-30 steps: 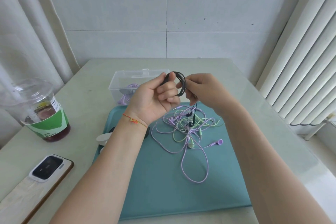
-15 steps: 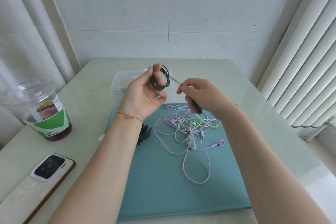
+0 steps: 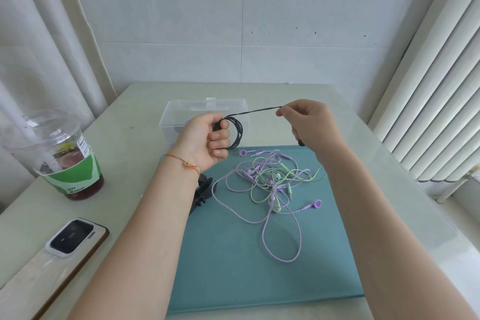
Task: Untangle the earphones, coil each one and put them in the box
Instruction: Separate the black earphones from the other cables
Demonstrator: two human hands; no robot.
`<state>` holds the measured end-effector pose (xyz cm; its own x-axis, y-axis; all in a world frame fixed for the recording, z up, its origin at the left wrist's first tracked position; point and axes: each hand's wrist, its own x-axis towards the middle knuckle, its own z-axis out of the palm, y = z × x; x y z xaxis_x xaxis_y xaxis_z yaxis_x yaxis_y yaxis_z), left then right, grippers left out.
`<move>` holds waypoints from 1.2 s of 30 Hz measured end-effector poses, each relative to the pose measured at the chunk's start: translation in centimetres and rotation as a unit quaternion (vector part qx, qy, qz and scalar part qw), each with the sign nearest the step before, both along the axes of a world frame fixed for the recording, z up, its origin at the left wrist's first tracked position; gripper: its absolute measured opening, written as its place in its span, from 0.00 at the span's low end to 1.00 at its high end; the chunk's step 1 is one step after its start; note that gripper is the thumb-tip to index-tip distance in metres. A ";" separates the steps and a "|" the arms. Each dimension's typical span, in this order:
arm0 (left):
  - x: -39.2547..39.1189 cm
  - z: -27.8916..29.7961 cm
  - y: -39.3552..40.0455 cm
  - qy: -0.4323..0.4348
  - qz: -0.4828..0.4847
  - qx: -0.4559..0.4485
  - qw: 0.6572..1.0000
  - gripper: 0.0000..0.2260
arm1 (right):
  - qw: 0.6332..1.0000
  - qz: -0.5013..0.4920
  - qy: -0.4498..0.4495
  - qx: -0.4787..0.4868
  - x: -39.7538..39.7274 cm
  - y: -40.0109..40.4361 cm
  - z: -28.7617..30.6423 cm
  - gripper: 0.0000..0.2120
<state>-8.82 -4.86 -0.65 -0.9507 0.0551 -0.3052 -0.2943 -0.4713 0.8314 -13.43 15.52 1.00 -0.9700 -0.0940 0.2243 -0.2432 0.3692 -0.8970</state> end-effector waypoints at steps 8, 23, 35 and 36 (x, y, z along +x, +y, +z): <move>0.3 0.3 0.8 0.027 -0.025 0.153 0.987 0.14 | 0.988 0.008 -0.002 0.155 -0.2 -0.1 -0.7 0.07; -0.2 0.0 1.2 0.071 0.084 0.122 0.986 0.09 | 0.921 0.191 0.009 0.340 2.5 -3.2 -0.6 0.11; -0.1 -1.2 3.6 0.167 0.115 -0.336 0.920 0.11 | 0.917 0.194 0.084 0.338 3.6 -3.7 0.5 0.09; -0.1 -1.3 3.7 0.163 0.095 -0.350 0.918 0.11 | 0.922 0.193 0.085 0.324 3.5 -3.6 0.6 0.08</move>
